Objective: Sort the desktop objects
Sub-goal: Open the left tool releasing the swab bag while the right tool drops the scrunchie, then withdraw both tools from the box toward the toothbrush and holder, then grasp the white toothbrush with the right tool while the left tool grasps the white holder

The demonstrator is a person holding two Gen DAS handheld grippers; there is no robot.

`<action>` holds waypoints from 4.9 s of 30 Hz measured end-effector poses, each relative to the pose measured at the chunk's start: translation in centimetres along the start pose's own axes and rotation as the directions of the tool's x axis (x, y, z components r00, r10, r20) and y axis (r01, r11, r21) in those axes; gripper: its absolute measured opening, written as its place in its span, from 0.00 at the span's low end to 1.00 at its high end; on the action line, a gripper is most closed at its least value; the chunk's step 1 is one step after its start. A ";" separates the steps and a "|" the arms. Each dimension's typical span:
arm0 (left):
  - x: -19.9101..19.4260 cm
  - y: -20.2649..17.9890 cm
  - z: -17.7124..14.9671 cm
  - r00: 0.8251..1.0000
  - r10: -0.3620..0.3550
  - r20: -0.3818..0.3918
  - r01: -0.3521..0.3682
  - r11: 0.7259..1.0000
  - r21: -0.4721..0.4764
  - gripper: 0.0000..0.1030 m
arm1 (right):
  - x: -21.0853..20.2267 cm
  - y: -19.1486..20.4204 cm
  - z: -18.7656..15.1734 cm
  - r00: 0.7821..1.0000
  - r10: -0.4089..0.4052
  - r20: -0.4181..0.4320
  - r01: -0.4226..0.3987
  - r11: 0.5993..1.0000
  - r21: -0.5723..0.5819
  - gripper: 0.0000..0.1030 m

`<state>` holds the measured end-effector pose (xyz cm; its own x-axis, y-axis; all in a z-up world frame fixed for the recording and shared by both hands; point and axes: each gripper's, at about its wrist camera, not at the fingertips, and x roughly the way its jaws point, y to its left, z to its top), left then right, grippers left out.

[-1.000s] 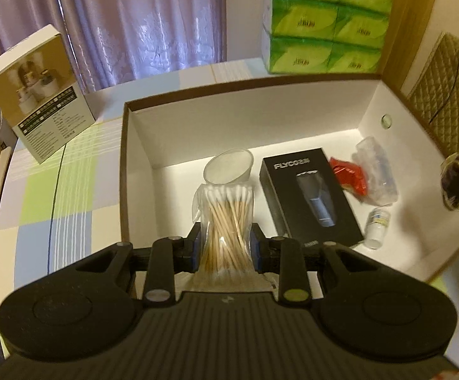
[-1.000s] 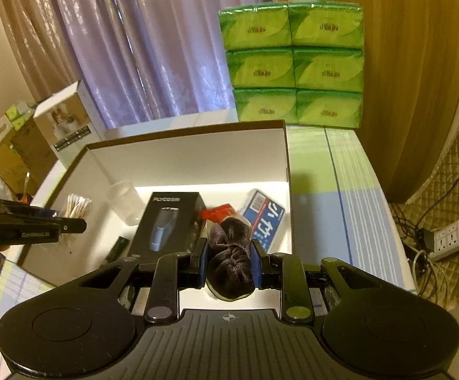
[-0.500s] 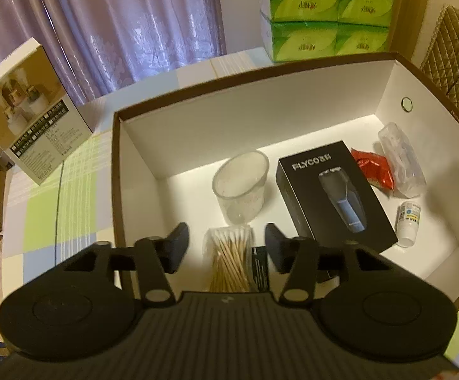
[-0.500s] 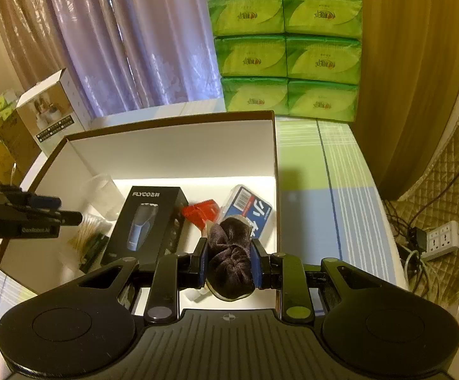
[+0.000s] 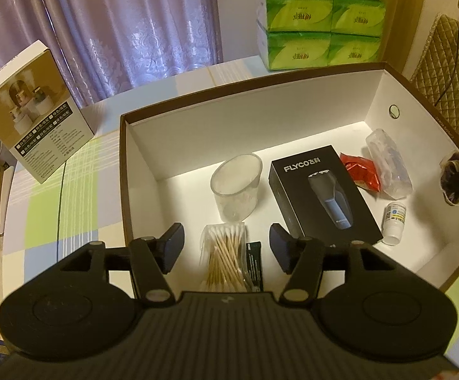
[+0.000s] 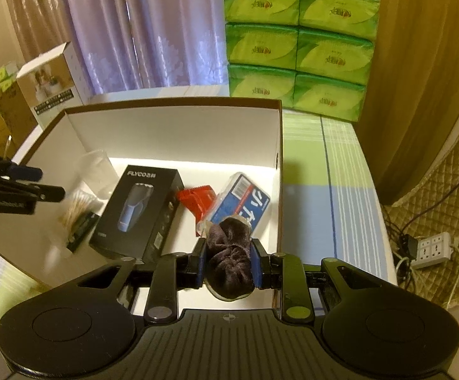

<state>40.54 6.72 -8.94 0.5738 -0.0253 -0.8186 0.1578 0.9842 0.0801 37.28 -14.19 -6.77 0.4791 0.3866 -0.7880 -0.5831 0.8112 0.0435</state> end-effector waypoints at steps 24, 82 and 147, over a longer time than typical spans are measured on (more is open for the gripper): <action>-4.3 -0.7 -0.9 0.998 -0.039 0.039 0.039 0.999 -0.009 0.83 | -1.7 1.7 -0.4 0.998 0.053 0.033 -0.052 0.998 -0.029 0.82; -17.1 -4.3 -7.2 0.995 0.021 0.102 -0.013 0.997 -0.078 0.96 | -11.0 6.6 -4.4 0.988 0.082 0.133 -0.088 0.995 0.038 0.98; -9.2 6.0 -19.4 0.980 0.098 -0.176 -0.161 0.905 -0.395 0.96 | 4.1 13.3 -13.0 0.889 0.383 -0.251 -0.452 0.643 -0.618 0.52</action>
<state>20.64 16.28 -11.97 0.4362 0.1024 -0.8940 -0.2670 0.9635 -0.0199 22.95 -7.55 -17.45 0.0374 0.5444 -0.8380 -0.9971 0.0759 0.0048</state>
